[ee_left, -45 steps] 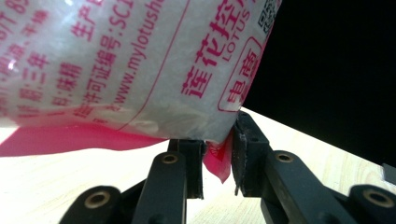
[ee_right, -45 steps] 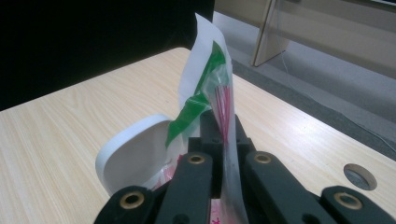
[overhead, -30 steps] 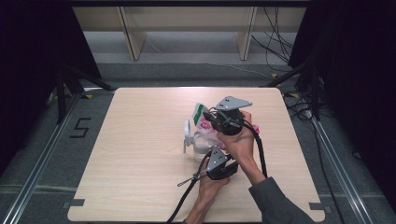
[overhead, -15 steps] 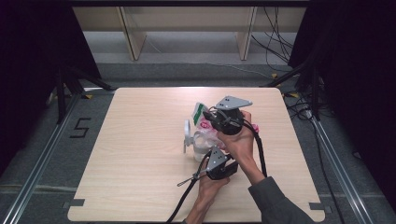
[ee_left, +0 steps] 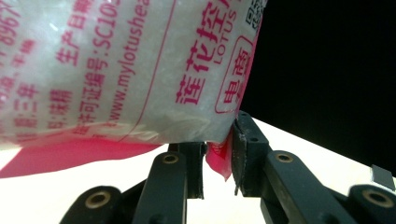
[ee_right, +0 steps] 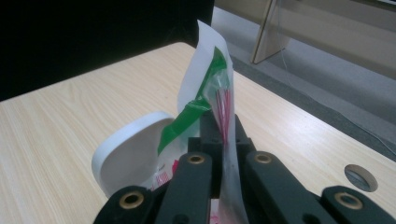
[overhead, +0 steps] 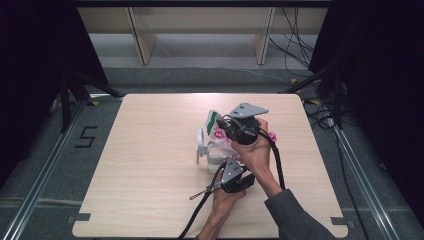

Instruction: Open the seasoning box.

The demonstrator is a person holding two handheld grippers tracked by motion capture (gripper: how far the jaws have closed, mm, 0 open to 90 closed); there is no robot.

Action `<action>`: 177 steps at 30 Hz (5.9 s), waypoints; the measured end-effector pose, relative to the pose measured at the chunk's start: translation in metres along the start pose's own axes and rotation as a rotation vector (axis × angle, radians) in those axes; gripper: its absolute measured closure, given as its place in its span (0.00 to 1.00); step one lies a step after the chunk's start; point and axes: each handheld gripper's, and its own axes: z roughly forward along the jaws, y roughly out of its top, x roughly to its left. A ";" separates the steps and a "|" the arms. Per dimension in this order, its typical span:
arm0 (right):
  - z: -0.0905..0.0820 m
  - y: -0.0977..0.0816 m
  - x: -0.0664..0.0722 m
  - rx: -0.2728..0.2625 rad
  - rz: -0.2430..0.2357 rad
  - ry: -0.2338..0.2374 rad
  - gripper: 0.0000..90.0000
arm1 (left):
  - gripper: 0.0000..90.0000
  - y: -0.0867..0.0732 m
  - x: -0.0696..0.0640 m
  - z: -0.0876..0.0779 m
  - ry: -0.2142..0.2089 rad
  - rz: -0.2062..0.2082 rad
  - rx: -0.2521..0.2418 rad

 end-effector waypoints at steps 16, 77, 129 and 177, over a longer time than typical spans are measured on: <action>0.001 0.000 0.001 0.008 -0.001 0.006 1.00 | 0.84 0.001 0.000 -0.002 0.005 0.025 0.010; 0.005 0.005 0.004 0.025 0.017 0.014 1.00 | 0.84 0.006 -0.002 -0.002 -0.007 0.030 -0.015; 0.012 0.006 0.006 0.034 0.018 0.012 1.00 | 0.84 0.008 -0.002 -0.005 -0.008 0.047 -0.022; 0.011 0.009 0.005 0.050 0.002 0.014 1.00 | 0.84 0.011 -0.004 -0.006 -0.018 0.054 -0.031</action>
